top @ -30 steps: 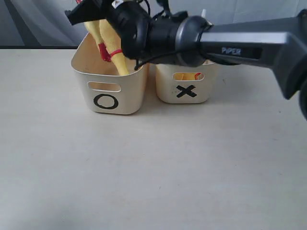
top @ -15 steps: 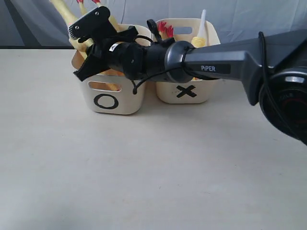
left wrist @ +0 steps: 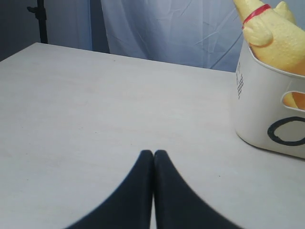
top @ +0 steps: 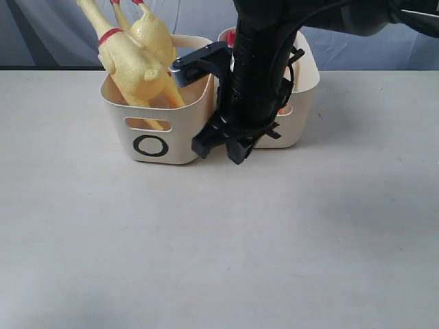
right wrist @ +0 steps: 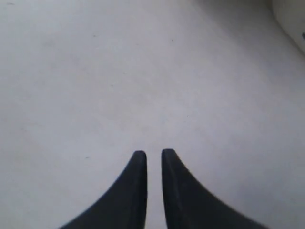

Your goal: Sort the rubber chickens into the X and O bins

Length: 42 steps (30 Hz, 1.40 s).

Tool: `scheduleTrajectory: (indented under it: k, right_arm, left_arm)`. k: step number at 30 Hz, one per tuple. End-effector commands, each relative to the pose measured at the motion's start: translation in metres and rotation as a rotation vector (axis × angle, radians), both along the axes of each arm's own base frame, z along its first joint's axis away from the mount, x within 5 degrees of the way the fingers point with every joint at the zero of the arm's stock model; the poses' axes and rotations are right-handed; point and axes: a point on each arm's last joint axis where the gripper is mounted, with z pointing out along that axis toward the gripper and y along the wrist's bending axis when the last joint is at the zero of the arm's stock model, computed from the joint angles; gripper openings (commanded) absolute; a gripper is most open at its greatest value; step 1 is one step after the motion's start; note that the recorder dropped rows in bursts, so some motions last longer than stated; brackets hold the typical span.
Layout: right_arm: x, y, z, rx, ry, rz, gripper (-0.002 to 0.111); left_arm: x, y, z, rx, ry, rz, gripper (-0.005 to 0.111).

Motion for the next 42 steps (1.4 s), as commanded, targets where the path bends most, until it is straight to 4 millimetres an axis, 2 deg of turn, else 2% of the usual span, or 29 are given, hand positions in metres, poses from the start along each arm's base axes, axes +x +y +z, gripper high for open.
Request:
scheduleTrajectory:
  k: [1,3,5,8,11,12,14,18,21,23,26,28,31,32,34,38,42]
  right_arm:
    - [-0.001,-0.005,0.005,-0.017,-0.004,-0.126,0.013]
    - [0.0,-0.007,0.004,-0.029,-0.015,-0.099,0.013]
    - [0.004,-0.017,0.006,-0.118,-0.094,-0.036,0.013]
    - [-0.008,-0.042,0.029,-0.211,-0.219,0.045,0.013]
    - [-0.035,-0.075,0.063,-0.243,-0.338,0.029,0.013]
    - [-0.048,-0.092,0.078,-0.262,-0.406,-0.003,0.013]
    - [-0.064,-0.117,0.096,-0.288,-0.51,-0.072,0.013]
    - [-0.115,-0.174,0.13,-0.297,-0.735,-0.175,0.013]
    - [-0.154,-0.219,0.143,-0.175,-0.811,-0.4,0.013]
    - [-0.17,-0.238,0.148,-0.024,-0.88,-0.516,0.013]
    - [-0.194,-0.255,0.161,0.225,-1.164,-0.586,0.013]
    - [-0.211,-0.26,0.166,0.329,-1.389,-0.603,0.013]
    - [-0.241,-0.264,0.156,0.396,-1.579,-0.654,0.013]
    - [-0.25,-0.265,0.149,0.387,-1.599,-0.667,0.013]
    - [-0.261,-0.267,0.124,0.36,-1.553,-0.71,0.013]
    - [-0.257,-0.266,0.068,0.382,-1.455,-0.755,0.013]
    - [-0.244,-0.26,0.009,0.548,-1.444,-0.767,0.013]
  left_arm:
    - [0.0,0.0,0.001,-0.006,-0.007,-0.005,0.0]
    - [0.0,0.0,0.001,-0.006,-0.007,-0.005,0.0]
    - [0.0,0.0,0.001,-0.006,-0.007,-0.005,0.0]
    - [0.0,0.0,0.001,-0.006,-0.007,-0.005,0.0]
    - [0.0,0.0,0.001,-0.006,-0.007,-0.005,0.0]
    - [0.0,0.0,0.001,-0.006,-0.007,-0.005,0.0]
    - [0.0,0.0,0.001,-0.006,-0.007,-0.005,0.0]
    - [0.0,0.0,0.001,-0.006,-0.007,-0.005,0.0]
    - [0.0,0.0,0.001,-0.006,-0.007,-0.005,0.0]
    - [0.0,0.0,0.001,-0.006,-0.007,-0.005,0.0]
    - [0.0,0.0,0.001,-0.006,-0.007,-0.005,0.0]
    - [0.0,0.0,0.001,-0.006,-0.007,-0.005,0.0]
    - [0.0,0.0,0.001,-0.006,-0.007,-0.005,0.0]
    - [0.0,0.0,0.001,-0.006,-0.007,-0.005,0.0]
    - [0.0,0.0,0.001,-0.006,-0.007,-0.005,0.0]
    - [0.0,0.0,0.001,-0.006,-0.007,-0.005,0.0]
    - [0.0,0.0,0.001,-0.006,-0.007,-0.005,0.0]
